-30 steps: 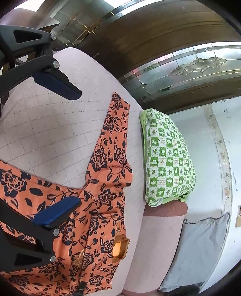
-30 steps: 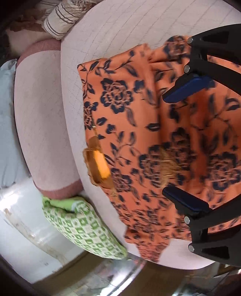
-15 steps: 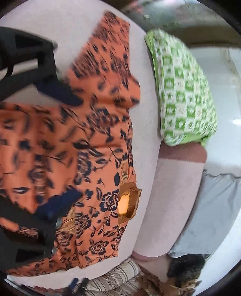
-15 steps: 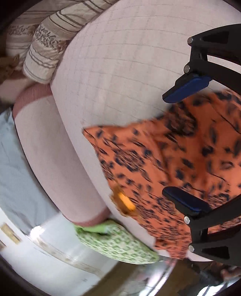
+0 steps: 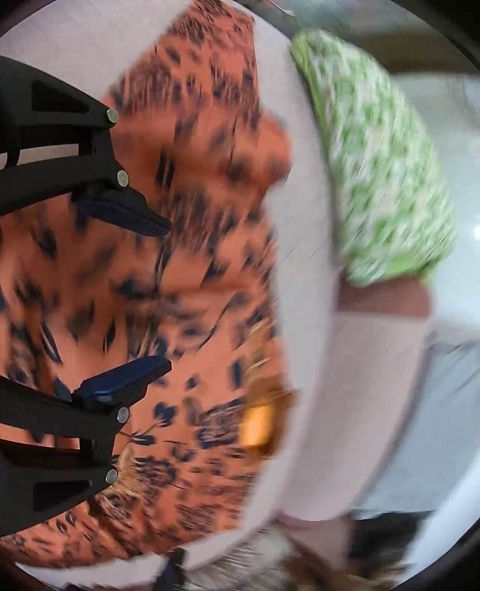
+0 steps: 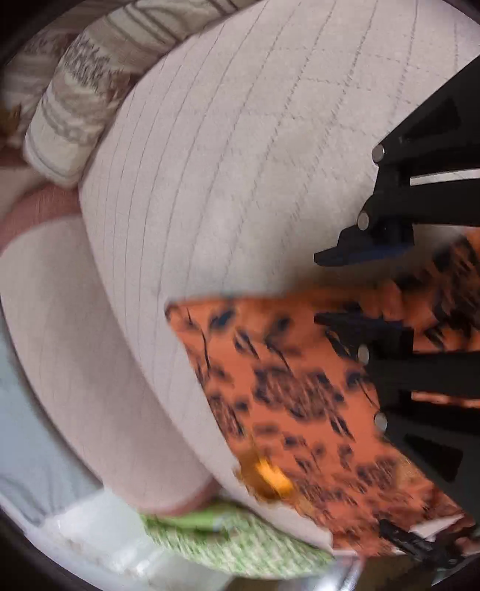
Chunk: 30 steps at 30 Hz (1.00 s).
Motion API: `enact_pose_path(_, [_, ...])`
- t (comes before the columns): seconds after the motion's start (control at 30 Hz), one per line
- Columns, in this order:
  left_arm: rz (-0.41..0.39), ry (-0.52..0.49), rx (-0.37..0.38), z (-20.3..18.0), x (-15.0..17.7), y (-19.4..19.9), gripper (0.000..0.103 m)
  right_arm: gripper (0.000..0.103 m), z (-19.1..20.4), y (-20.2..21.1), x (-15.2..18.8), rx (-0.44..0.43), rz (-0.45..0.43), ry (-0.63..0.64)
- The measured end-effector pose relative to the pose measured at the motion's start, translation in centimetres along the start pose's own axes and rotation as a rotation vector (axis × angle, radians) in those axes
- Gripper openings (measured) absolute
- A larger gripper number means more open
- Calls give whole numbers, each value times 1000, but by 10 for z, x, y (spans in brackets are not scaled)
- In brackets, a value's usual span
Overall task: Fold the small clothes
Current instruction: 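Grasp the sleeve nearest the left gripper and fold it across the shirt body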
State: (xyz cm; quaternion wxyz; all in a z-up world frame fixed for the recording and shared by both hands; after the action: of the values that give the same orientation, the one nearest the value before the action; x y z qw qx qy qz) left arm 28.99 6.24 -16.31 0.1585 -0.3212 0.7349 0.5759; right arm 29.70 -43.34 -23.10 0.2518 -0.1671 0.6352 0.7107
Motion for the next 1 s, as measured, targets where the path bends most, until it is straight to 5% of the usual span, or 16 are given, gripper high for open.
enact_pose_path(0.03, [-36,65,1,27,-11,18,75,71,7,10,0,24,-31,23])
enact_pose_path(0.07, [-70,131,5,52,-19,31,79,74,21,24,0,34,-85,60])
enact_pose_path(0.17, [-160,388,-8,147,-45,59,85,74,52,47,11,-12,-151,109])
enact_pose_path(0.3, [-154,781,-23,278,-65,45,84,74,83,46,42,-74,-122,142])
enact_pose_path(0.37, [-146,864,-60,313,-68,35,83,74,90,41,58,-85,-104,155])
enact_pose_path(0.5, [-159,928,-106,360,-81,18,83,74,92,35,82,-88,-62,152])
enact_pose_path(0.67, [-169,895,-165,359,-93,9,81,74,85,34,91,-80,-40,116])
enact_pose_path(0.7, [-170,896,-182,361,-95,7,61,74,83,35,92,-76,-43,114])
enact_pose_path(0.73, [-156,899,-223,365,-96,3,28,74,82,37,92,-74,-45,113])
enact_pose_path(0.8, [-124,924,-248,377,-96,-2,6,74,76,41,94,-69,-53,109])
enact_pose_path(0.9, [-127,899,-248,375,-100,6,4,74,65,41,97,-63,-53,89])
enact_pose_path(1.0, [-259,674,-284,318,-125,45,3,74,54,45,100,-65,-71,61])
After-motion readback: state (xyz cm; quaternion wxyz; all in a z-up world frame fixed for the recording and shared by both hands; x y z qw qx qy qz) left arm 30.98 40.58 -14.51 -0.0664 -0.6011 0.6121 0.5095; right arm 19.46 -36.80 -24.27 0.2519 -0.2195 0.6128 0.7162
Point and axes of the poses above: each gripper's, at about its wrist camera, not at the fingertips, and y roughly against the way its jaws point, z to its left, x to its underside, the point moved 6 cm from there along -y, roughly the way its jaws point, and after that the axes turned 15 degrees about y, right-handed, at the moved point
